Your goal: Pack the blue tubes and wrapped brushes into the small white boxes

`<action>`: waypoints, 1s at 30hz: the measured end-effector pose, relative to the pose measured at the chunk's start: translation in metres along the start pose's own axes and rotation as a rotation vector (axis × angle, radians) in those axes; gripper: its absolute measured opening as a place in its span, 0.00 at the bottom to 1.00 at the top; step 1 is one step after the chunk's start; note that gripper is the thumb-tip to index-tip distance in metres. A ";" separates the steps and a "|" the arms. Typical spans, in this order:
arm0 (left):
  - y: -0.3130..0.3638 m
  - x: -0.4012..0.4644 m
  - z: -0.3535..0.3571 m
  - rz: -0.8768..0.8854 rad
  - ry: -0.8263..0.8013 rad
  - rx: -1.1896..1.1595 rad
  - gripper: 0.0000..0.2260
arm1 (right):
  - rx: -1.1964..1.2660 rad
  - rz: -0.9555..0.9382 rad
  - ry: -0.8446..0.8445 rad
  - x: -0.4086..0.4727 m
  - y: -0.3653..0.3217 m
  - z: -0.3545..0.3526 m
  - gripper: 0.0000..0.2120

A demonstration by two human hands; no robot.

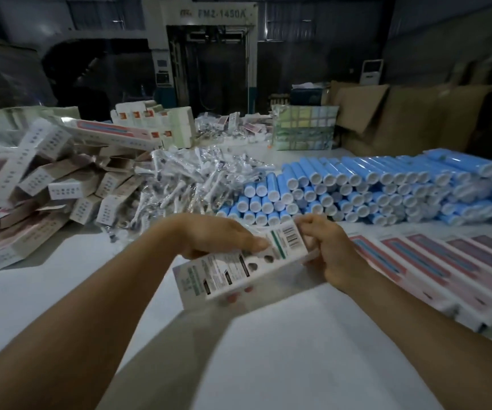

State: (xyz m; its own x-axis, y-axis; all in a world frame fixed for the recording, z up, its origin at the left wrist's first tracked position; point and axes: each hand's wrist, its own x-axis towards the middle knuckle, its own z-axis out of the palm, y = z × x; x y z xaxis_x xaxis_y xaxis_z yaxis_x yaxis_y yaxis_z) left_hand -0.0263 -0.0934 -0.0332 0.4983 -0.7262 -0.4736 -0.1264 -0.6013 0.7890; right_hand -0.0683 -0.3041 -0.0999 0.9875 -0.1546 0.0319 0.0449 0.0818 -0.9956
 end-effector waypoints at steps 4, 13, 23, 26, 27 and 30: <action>-0.012 0.018 0.003 0.054 0.325 0.186 0.12 | -0.124 0.041 0.030 -0.001 0.004 0.004 0.13; -0.020 0.047 0.057 0.062 0.903 1.030 0.34 | -0.104 0.075 0.122 0.004 0.002 0.005 0.07; -0.033 0.050 0.075 0.118 1.012 1.330 0.32 | -0.445 -0.359 0.420 0.011 -0.029 -0.006 0.11; -0.025 0.047 0.078 0.082 1.002 1.320 0.33 | -0.704 -0.430 0.441 0.036 -0.067 -0.033 0.08; -0.023 0.045 0.078 0.103 1.008 1.296 0.34 | -0.812 -0.434 0.466 0.047 -0.081 -0.047 0.08; -0.025 0.046 0.077 0.215 1.011 1.298 0.33 | -1.202 -0.373 0.611 0.084 -0.118 -0.105 0.10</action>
State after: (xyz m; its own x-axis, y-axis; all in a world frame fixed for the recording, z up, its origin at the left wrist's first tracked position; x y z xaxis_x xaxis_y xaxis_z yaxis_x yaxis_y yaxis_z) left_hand -0.0662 -0.1369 -0.1045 0.6320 -0.6436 0.4316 -0.5881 -0.7611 -0.2738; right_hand -0.0068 -0.4296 0.0107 0.7112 -0.4048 0.5748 -0.1760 -0.8941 -0.4119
